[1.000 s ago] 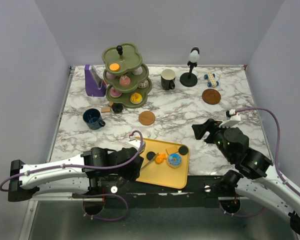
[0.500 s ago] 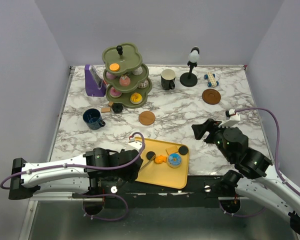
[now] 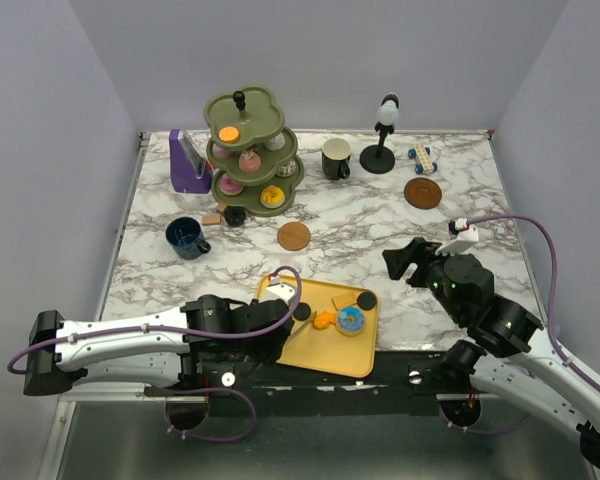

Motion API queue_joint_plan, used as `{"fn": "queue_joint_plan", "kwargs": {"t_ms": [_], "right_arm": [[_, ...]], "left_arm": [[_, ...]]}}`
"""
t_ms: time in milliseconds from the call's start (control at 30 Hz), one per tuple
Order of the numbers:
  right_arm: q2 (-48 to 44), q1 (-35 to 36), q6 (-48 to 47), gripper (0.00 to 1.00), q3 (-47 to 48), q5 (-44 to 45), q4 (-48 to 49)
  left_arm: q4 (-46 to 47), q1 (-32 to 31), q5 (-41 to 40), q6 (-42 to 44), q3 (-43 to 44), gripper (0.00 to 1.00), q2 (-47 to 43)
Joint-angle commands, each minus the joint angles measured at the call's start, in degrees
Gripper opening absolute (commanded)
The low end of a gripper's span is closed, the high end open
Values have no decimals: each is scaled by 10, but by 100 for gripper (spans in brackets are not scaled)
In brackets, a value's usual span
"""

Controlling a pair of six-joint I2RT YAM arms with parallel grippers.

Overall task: Serve the afternoon tea
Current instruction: Pick up the desert from the tray.

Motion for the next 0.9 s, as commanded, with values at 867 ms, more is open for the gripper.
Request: {"fn": "queue_joint_plan", "kwargs": {"t_ms": [867], "right_arm": [[0,1,-6,83,-8,-7,11]], "left_arm": [[-40,48,-175,76,150,42,-60]]}}
